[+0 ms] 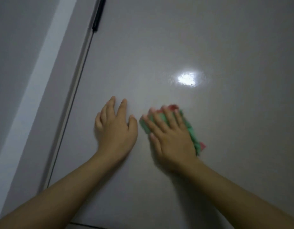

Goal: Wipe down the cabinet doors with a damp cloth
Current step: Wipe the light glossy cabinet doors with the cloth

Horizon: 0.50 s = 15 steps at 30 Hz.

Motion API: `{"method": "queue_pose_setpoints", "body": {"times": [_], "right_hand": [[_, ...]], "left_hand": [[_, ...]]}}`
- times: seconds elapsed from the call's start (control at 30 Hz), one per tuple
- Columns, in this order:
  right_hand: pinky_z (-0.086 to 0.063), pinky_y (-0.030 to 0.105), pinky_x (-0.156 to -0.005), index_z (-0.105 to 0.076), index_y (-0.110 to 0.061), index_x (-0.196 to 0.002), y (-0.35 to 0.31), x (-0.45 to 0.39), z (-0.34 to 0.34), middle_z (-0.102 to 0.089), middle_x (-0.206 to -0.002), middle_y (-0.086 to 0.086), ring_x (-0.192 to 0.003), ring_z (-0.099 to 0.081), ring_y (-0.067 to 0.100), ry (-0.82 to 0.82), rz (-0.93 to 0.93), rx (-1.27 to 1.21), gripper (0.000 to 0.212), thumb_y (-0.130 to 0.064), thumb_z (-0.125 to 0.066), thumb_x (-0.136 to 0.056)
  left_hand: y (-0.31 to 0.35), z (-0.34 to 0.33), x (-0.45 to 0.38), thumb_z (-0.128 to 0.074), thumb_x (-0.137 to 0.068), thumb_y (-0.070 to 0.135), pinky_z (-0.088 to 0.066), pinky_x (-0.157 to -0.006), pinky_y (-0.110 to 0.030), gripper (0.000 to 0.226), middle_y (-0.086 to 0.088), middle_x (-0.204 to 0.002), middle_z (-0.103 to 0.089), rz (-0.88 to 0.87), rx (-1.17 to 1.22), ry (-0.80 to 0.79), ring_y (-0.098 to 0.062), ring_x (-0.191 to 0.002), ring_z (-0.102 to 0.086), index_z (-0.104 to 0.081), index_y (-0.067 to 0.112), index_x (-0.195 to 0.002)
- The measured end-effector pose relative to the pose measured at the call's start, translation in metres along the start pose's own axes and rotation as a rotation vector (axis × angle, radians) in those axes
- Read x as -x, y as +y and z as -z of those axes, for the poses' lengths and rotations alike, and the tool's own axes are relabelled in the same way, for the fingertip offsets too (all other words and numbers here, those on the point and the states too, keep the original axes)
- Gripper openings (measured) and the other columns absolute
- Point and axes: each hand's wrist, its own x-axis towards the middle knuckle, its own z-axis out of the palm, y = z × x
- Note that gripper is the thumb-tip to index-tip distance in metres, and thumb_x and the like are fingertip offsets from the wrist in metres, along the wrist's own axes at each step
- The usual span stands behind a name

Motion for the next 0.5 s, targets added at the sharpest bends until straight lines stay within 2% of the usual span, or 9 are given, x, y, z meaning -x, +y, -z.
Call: {"method": "queue_pose_setpoints", "body": {"times": [0.07,0.13,0.2,0.27,0.33,0.37,0.4,0.5], "right_hand": [[-0.011,0.046,-0.118,-0.026,-0.029,-0.149,0.012,0.028,0.004,-0.026,-0.155,-0.002,-0.146,-0.017,0.025,-0.075,0.224,0.005,0.051,-0.038,-0.022,-0.099],[-0.012,0.044,-0.118,-0.025,-0.029,-0.148,0.050,0.022,0.011,-0.029,-0.154,-0.002,-0.145,-0.021,0.026,-0.089,0.233,0.050,0.050,-0.039,-0.022,-0.099],[-0.008,0.040,-0.118,-0.022,-0.029,-0.148,0.091,-0.015,0.016,-0.029,-0.155,-0.001,-0.144,-0.022,0.027,-0.014,0.019,0.104,0.053,-0.041,-0.018,-0.097],[-0.001,0.039,-0.118,-0.019,-0.029,-0.151,0.119,-0.061,0.022,-0.022,-0.158,0.000,-0.146,-0.015,0.027,0.073,-0.318,0.083,0.060,-0.045,-0.011,-0.094],[0.002,0.042,-0.118,-0.018,-0.028,-0.152,0.106,-0.092,0.018,-0.017,-0.159,0.001,-0.147,-0.010,0.029,0.113,-0.488,0.057,0.063,-0.043,-0.010,-0.091],[0.001,0.044,-0.119,-0.021,-0.027,-0.151,0.088,-0.092,0.014,-0.020,-0.159,0.002,-0.146,-0.013,0.031,0.133,-0.465,0.058,0.062,-0.041,-0.011,-0.092],[-0.002,0.046,-0.119,-0.026,-0.025,-0.150,0.068,-0.082,0.009,-0.026,-0.157,0.003,-0.145,-0.018,0.033,0.132,-0.344,0.053,0.061,-0.039,-0.014,-0.093],[-0.010,0.047,-0.119,-0.031,-0.026,-0.148,0.035,-0.008,0.007,-0.031,-0.154,0.000,-0.144,-0.021,0.030,0.001,0.140,0.045,0.052,-0.037,-0.023,-0.098]], "left_hand": [[-0.006,-0.004,0.010,-0.021,-0.083,0.044,-0.003,-0.116,-0.038,0.072,-0.007,-0.159,-0.015,-0.034,-0.063,-0.010,-0.022,-0.146,-0.010,-0.026,0.022,-0.151],[-0.012,-0.008,0.016,-0.017,-0.082,0.048,-0.004,-0.115,-0.039,0.074,-0.008,-0.159,-0.017,-0.069,-0.072,-0.004,-0.023,-0.146,-0.012,-0.027,0.021,-0.150],[-0.014,-0.009,0.016,-0.008,-0.077,0.054,-0.004,-0.115,-0.039,0.082,-0.007,-0.159,-0.019,-0.068,-0.066,-0.004,-0.023,-0.146,-0.013,-0.028,0.022,-0.150],[-0.013,-0.008,0.012,-0.001,-0.072,0.058,-0.002,-0.114,-0.036,0.089,-0.004,-0.160,-0.015,-0.067,-0.080,-0.019,-0.020,-0.146,-0.009,-0.025,0.025,-0.151],[-0.012,-0.004,0.007,0.001,-0.070,0.060,-0.002,-0.113,-0.034,0.090,-0.001,-0.160,-0.014,-0.053,-0.064,-0.022,-0.018,-0.145,-0.008,-0.024,0.028,-0.151],[-0.011,-0.002,0.006,-0.001,-0.072,0.060,-0.003,-0.113,-0.033,0.088,0.000,-0.160,-0.014,-0.039,-0.049,-0.029,-0.017,-0.145,-0.008,-0.025,0.029,-0.150],[-0.010,0.000,0.006,-0.004,-0.074,0.059,-0.004,-0.113,-0.033,0.084,0.000,-0.159,-0.015,-0.025,-0.039,-0.032,-0.017,-0.145,-0.009,-0.026,0.029,-0.150],[-0.004,0.002,0.006,-0.014,-0.078,0.053,-0.003,-0.115,-0.035,0.078,-0.003,-0.160,-0.012,-0.008,-0.049,-0.062,-0.020,-0.145,-0.007,-0.023,0.027,-0.151]]}}
